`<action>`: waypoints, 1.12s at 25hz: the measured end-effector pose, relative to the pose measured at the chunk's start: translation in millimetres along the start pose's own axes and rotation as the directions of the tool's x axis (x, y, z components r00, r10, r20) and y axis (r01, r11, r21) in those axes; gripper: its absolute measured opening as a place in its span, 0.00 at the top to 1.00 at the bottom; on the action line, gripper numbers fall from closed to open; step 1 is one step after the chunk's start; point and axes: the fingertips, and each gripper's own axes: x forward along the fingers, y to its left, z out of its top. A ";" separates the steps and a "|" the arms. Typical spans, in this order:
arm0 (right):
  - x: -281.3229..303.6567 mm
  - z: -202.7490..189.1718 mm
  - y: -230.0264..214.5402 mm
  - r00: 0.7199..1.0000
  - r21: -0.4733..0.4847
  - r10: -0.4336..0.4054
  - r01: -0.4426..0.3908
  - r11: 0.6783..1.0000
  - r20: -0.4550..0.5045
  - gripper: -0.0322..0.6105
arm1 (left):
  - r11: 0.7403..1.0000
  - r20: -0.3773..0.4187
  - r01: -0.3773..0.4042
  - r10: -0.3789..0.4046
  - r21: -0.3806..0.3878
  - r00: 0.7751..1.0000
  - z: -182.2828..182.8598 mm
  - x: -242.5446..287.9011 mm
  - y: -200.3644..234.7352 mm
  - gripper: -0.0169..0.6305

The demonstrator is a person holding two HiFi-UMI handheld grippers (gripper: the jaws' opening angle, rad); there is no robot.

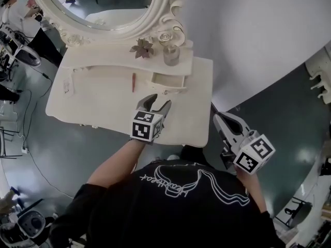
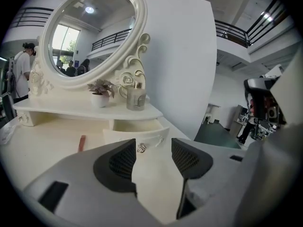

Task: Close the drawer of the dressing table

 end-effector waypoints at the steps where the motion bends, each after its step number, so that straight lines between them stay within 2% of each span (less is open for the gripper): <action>1: 3.0 0.8 -5.0 1.000 0.004 0.006 -0.006 1.000 -0.003 0.94 | 1.000 -0.008 -0.008 0.008 -0.001 1.000 -1.7 4.8 2.5 0.61; 9: 27.5 4.4 -35.8 0.998 0.024 0.056 -0.056 0.998 -0.041 0.94 | 0.998 -0.077 -0.059 0.057 -0.014 0.995 -20.9 38.6 17.2 0.61; 16: 30.3 5.2 -58.7 0.995 0.048 0.070 -0.067 0.997 -0.066 0.94 | 0.995 -0.106 -0.096 0.091 -0.041 0.990 -30.8 58.0 23.2 0.61; 21: 32.5 2.9 -72.8 0.994 0.061 0.076 -0.071 0.996 -0.076 0.94 | 0.991 -0.118 -0.130 0.125 -0.043 0.985 -36.7 64.9 28.9 0.67; 28: 38.1 0.4 -77.0 0.991 0.073 0.097 -0.091 0.993 -0.090 0.94 | 0.987 -0.118 -0.151 0.145 -0.049 0.982 -37.1 64.4 31.4 0.80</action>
